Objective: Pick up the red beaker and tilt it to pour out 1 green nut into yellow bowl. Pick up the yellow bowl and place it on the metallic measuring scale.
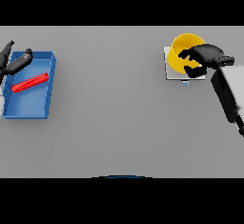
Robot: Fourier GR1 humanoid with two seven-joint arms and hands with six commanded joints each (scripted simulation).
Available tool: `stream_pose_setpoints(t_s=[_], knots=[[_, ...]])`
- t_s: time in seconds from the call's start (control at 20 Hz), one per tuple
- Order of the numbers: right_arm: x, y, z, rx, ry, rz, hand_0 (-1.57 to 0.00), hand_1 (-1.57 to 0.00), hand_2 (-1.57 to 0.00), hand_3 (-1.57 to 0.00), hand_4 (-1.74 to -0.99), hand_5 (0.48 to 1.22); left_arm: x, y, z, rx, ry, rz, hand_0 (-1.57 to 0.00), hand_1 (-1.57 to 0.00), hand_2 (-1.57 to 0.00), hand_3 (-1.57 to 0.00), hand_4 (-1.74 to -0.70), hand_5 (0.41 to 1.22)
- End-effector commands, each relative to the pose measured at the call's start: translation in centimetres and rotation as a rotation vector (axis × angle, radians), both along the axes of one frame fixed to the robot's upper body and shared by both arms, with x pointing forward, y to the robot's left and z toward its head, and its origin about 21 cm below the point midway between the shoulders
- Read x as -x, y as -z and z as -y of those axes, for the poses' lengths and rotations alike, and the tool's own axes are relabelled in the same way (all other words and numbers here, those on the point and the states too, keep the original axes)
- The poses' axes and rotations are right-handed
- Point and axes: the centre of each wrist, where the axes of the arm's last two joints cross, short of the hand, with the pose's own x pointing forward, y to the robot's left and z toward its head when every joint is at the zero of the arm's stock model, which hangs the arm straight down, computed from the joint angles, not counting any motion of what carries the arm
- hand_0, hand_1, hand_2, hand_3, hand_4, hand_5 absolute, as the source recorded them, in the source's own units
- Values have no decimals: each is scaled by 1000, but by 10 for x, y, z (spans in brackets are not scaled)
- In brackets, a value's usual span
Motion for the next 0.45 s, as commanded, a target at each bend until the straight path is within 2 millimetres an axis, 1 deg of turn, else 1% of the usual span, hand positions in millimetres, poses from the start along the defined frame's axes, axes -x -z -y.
stream_pose_setpoints(t_s=[0.0,0.1,0.15,0.2,0.25,0.3,0.35,0.4], knots=[[0,-2,1,7,-1,1,-387,-380,-300,-258,-1476,847,-1,-1,1,-12,-5,-4,1,1,1,1,-831,754],[0,1,-3,17,-15,-2,-247,-243,-192,-164,-1448,824,-3,-3,-1,-8,-7,-2,1,1,1,1,-834,750],[0,-1,0,27,-16,-6,-198,-194,-153,-131,-1435,817,-1,-3,-2,-9,-10,4,1,1,1,1,-835,752],[0,1,0,42,-6,-6,-158,-155,-122,-105,-1422,811,-1,0,0,-7,-4,0,1,1,1,1,-836,753],[0,2,-1,48,-8,-20,-126,-124,-98,-84,-1409,804,-3,-3,4,-5,4,3,1,1,1,1,-835,755],[0,3,-3,54,-1,-28,-101,-99,-78,-67,-1401,798,-3,-4,0,-15,-5,-5,1,1,1,1,-834,759],[0,0,-1,49,-5,-30,-80,-79,-62,-53,-1395,787,-3,2,0,-13,-7,-14,1,1,1,1,-833,760],[1,1,-1,52,-3,-35,-64,-63,-50,-42,-1390,779,-3,-1,0,-6,-1,-1,1,1,1,1,-833,760]])
